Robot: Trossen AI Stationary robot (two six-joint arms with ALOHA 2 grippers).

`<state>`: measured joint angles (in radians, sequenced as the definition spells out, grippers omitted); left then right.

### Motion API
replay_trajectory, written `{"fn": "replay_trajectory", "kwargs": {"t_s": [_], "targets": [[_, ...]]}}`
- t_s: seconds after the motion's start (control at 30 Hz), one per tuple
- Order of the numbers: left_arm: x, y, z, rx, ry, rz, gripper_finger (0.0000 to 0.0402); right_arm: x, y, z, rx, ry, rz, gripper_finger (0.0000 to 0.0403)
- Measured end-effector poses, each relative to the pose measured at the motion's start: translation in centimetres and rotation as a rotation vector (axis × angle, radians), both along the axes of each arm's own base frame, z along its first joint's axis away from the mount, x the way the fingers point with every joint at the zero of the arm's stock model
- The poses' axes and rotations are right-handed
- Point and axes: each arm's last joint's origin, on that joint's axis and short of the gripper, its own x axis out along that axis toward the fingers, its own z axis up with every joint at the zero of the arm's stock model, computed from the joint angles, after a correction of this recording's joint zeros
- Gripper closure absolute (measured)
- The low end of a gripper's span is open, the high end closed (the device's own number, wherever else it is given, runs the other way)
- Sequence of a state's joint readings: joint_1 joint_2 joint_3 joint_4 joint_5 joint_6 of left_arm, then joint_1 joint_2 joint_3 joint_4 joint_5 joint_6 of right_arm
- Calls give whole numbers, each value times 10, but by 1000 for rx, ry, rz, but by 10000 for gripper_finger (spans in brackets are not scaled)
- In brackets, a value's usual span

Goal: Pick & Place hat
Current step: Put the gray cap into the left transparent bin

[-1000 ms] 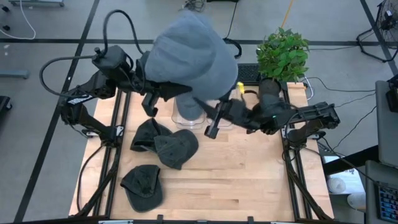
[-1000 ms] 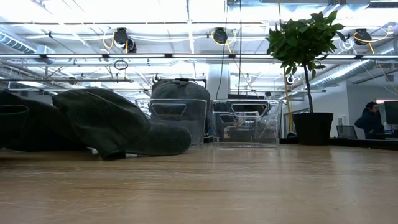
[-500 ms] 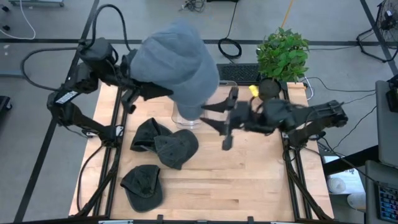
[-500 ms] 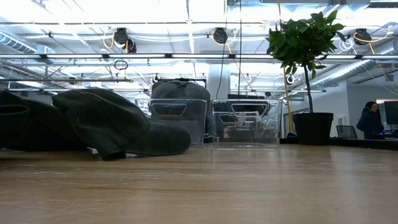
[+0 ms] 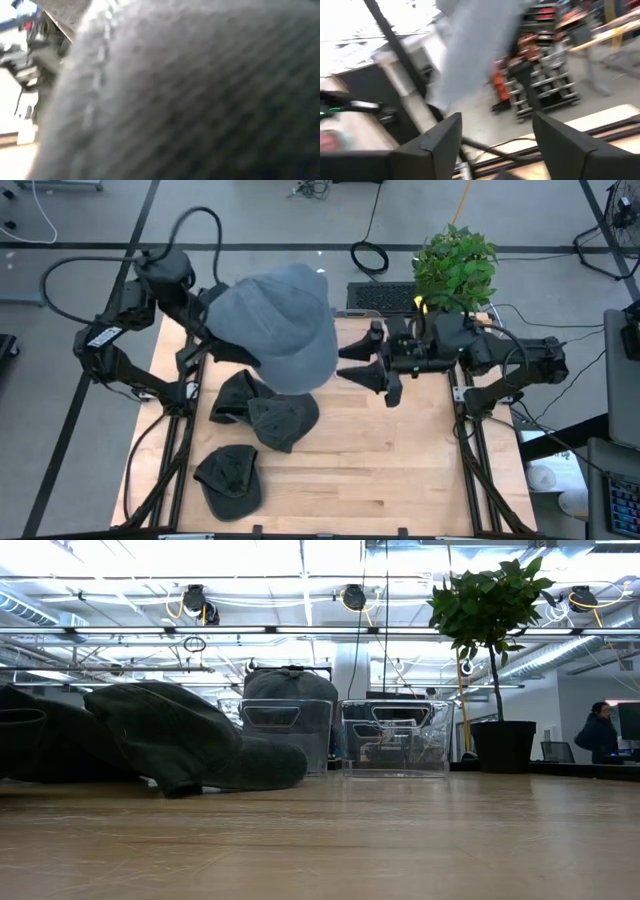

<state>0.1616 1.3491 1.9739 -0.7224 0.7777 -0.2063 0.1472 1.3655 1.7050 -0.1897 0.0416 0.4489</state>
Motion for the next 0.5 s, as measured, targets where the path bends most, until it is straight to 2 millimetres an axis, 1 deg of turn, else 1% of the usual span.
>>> {"fn": "replay_trajectory", "kwargs": {"t_s": [0.07,0.23,0.37,0.5], "targets": [[0,0,-4,1,40,-1,393,0,-2,1,25,-10,39,150],[-2,-1,-13,8,120,-9,393,3,-5,0,32,-8,68,122],[-2,-5,-13,16,121,-32,393,4,-11,1,32,-13,50,113],[1,-14,-14,25,118,-76,393,9,-14,-3,31,3,38,113]]}}
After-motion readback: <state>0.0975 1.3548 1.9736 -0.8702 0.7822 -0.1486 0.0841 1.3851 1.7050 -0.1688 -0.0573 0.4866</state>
